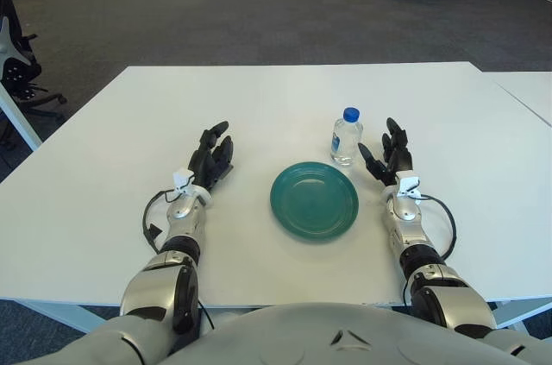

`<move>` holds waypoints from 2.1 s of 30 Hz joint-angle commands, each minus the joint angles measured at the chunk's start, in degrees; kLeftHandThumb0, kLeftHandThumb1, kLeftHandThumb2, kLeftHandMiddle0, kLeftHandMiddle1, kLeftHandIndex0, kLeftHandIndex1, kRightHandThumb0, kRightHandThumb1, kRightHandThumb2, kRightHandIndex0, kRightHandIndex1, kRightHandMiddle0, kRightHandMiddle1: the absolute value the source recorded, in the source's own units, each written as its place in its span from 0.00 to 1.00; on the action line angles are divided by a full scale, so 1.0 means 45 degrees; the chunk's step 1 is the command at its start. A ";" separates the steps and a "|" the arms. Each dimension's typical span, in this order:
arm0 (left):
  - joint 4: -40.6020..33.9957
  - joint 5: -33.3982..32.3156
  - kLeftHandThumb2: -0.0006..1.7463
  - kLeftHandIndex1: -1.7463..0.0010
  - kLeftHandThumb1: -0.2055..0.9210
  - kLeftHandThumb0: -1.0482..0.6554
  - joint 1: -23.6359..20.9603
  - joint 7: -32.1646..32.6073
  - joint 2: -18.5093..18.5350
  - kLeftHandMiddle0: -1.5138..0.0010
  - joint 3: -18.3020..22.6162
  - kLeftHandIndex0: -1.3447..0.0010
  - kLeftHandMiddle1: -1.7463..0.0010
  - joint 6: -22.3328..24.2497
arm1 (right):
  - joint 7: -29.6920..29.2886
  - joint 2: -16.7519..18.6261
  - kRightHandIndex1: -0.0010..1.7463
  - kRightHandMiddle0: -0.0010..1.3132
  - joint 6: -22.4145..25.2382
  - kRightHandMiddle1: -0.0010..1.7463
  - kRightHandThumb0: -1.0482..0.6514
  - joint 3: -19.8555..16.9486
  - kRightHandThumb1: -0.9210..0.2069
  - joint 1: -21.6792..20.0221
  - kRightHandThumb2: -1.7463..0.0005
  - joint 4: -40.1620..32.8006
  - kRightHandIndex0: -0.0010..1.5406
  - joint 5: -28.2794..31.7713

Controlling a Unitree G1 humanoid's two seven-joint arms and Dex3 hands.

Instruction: Put the bottle into the plate.

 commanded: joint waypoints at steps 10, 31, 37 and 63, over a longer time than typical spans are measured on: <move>0.0340 -0.0225 0.34 0.63 1.00 0.31 0.0245 -0.0440 -0.0138 0.76 0.0159 1.00 1.00 0.0589 | 0.0827 -0.0171 0.00 0.00 -0.0266 0.00 0.06 0.0072 0.05 0.0575 0.94 0.1159 0.00 -0.0019; 0.0380 0.0009 0.34 0.63 1.00 0.31 0.0175 -0.0347 -0.0024 0.74 0.0035 1.00 0.99 0.0852 | 0.1054 -0.0396 0.01 0.00 -0.0608 0.00 0.03 0.0756 0.06 -0.1176 0.97 0.2402 0.01 -0.1028; 0.0349 -0.0010 0.34 0.63 1.00 0.31 0.0182 -0.0397 -0.0035 0.74 0.0057 1.00 0.99 0.0860 | 0.0834 -0.0400 0.01 0.01 -0.0386 0.01 0.03 0.0972 0.05 -0.1563 0.98 0.2564 0.03 -0.1270; 0.0117 -0.0079 0.34 0.60 1.00 0.32 0.0373 -0.0546 -0.0070 0.74 0.0072 1.00 1.00 0.0597 | 0.0888 0.0005 0.04 0.00 0.0660 0.34 0.19 0.0924 0.16 -0.2786 1.00 0.3388 0.18 -0.0996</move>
